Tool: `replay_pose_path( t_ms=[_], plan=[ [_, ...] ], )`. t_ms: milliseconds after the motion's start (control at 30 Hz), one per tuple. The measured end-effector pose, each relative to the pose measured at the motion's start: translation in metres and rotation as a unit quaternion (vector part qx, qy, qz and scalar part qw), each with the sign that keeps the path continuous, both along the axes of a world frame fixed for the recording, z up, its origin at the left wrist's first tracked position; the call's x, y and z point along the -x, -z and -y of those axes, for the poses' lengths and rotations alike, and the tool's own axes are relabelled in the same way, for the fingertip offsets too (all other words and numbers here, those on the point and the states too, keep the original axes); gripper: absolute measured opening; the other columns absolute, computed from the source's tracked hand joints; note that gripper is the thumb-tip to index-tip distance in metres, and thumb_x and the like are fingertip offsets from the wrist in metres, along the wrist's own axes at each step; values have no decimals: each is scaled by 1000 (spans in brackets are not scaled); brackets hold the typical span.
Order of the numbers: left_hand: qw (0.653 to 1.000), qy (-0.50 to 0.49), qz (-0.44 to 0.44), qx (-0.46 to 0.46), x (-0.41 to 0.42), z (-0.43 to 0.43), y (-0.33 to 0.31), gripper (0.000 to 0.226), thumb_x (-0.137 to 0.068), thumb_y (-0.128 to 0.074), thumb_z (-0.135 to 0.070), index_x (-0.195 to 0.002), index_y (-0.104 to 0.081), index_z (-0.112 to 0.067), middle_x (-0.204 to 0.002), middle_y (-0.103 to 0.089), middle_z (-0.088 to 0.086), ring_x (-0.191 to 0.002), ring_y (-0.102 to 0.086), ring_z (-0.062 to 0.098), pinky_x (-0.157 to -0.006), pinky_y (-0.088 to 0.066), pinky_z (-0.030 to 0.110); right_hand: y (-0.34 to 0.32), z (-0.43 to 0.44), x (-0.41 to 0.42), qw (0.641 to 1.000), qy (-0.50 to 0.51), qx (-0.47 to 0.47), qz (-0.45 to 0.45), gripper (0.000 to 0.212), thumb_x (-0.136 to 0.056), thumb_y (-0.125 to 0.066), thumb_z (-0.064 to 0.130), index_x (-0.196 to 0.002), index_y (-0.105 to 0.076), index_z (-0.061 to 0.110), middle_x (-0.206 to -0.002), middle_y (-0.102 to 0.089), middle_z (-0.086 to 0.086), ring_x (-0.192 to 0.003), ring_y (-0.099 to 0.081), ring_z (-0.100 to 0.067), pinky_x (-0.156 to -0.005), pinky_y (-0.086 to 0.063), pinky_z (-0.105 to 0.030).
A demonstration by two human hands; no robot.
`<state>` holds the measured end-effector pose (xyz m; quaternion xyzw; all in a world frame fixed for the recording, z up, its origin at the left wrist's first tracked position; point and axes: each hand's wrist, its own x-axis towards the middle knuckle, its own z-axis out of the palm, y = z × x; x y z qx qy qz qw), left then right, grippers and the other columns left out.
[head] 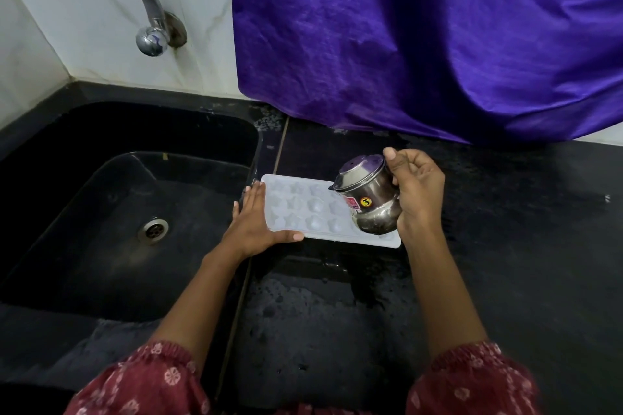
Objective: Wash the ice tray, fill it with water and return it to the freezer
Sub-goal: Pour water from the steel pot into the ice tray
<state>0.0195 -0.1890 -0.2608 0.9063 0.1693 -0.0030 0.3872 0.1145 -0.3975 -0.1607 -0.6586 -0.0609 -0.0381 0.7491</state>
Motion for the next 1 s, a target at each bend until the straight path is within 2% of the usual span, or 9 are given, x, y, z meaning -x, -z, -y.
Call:
replay_pose_path(
  t_ms=[133,433,800,1000],
  plan=[
    [1000,-3,4,-6,0,-1,3,135,-53,-69,-70,-147,12,-16,-156,15,-3,-139,20,6,-110,17,33,-3,-2,1,1000,-10,6,15,20,-77,-72,22,-68,-55,19,-44,-50,17,-45,-42,3,-49,-38,-9],
    [1000,-3,10,-5,0,0,3,131,-58,-72,-64,-147,11,-16,-157,14,-4,-137,20,3,-109,17,33,-8,-4,2,999,-14,17,33,19,-76,-73,22,-68,-56,21,-48,-56,18,-46,-46,5,-51,-40,-8],
    [1000,-6,11,-16,1,0,3,132,-56,-69,-68,-147,10,-16,-157,13,-4,-139,19,5,-110,16,33,-8,-6,3,999,-18,20,34,19,-76,-73,21,-68,-56,21,-47,-55,18,-46,-46,4,-51,-40,-9],
    [1000,-6,12,-16,1,0,3,131,-57,-70,-68,-147,10,-16,-157,13,-4,-139,19,5,-111,16,34,3,-7,2,1000,-5,-5,-9,19,-78,-70,24,-67,-55,19,-47,-46,14,-55,-41,-5,-63,-41,-19]
  ],
)
